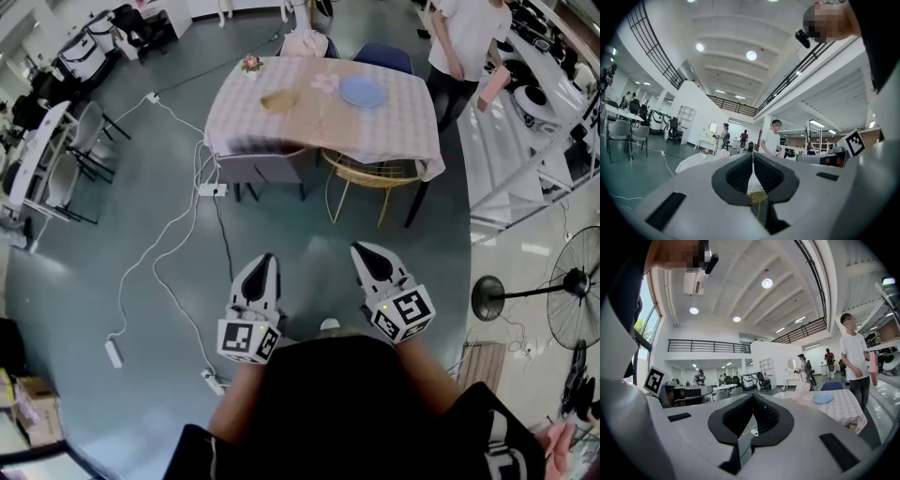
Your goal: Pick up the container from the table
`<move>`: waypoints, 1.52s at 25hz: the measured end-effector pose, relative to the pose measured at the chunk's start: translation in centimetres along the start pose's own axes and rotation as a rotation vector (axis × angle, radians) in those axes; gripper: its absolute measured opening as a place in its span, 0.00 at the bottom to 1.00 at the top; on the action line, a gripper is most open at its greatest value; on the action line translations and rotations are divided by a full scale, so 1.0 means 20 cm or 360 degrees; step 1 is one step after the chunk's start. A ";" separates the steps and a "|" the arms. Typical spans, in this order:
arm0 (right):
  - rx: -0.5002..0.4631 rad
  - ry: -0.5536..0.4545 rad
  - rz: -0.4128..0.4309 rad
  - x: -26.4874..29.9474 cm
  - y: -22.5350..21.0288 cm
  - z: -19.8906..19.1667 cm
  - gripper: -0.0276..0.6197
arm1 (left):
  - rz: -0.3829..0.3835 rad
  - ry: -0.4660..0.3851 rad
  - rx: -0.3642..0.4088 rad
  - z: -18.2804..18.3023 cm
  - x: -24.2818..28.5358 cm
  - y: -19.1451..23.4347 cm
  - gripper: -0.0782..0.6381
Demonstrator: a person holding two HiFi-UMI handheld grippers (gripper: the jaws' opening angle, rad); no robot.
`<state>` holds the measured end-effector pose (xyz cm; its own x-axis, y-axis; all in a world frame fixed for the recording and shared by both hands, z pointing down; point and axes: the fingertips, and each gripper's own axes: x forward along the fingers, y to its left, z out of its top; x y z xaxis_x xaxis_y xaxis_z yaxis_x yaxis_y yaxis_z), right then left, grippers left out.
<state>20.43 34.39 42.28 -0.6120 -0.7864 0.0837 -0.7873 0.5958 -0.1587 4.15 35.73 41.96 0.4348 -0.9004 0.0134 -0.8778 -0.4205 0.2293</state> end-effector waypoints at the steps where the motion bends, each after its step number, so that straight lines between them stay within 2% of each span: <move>1: 0.0003 0.0007 -0.0017 -0.01 -0.01 -0.01 0.04 | -0.0015 0.0005 -0.0001 -0.01 0.00 -0.01 0.12; 4: 0.0012 0.0105 -0.0086 -0.02 -0.05 -0.10 0.05 | -0.0075 0.0051 -0.0033 -0.07 0.00 -0.02 0.13; 5: 0.0025 0.0141 -0.0097 -0.02 -0.06 -0.13 0.12 | -0.0077 0.0077 -0.0054 -0.10 0.00 -0.01 0.13; 6: 0.0035 0.0168 -0.0100 -0.01 -0.06 -0.15 0.25 | -0.0069 0.0109 -0.0077 -0.12 0.00 0.00 0.24; 7: 0.0037 0.0185 -0.0096 -0.01 -0.06 -0.17 0.31 | -0.0060 0.0141 -0.0095 -0.15 0.00 0.01 0.33; 16: 0.0120 0.0229 0.0010 0.04 -0.08 -0.25 0.32 | -0.0014 0.0205 -0.0095 -0.16 0.00 0.09 0.34; 22: 0.0184 0.0326 0.0044 0.25 -0.17 -0.39 0.32 | 0.0063 0.0268 -0.0137 -0.25 0.06 0.25 0.33; 26: 0.0170 0.0380 0.0056 0.52 -0.25 -0.43 0.32 | 0.0061 0.0281 -0.0182 -0.31 0.26 0.48 0.33; 30: 0.0185 0.0418 -0.0007 0.91 -0.39 -0.41 0.32 | 0.0006 0.0279 -0.0223 -0.30 0.62 0.78 0.33; 35: 0.0220 0.0473 -0.0062 1.50 -0.57 -0.31 0.32 | -0.0090 0.0213 -0.0219 -0.08 1.09 1.19 0.33; 38: 0.0305 0.0451 -0.0110 1.89 -0.67 -0.23 0.32 | -0.0138 0.0158 -0.0174 0.09 1.29 1.43 0.32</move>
<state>7.57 -2.53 52.18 -0.5752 -0.7314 0.3663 -0.8158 0.4799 -0.3228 -10.01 0.28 47.12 0.5304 -0.8436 0.0837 -0.8114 -0.4766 0.3383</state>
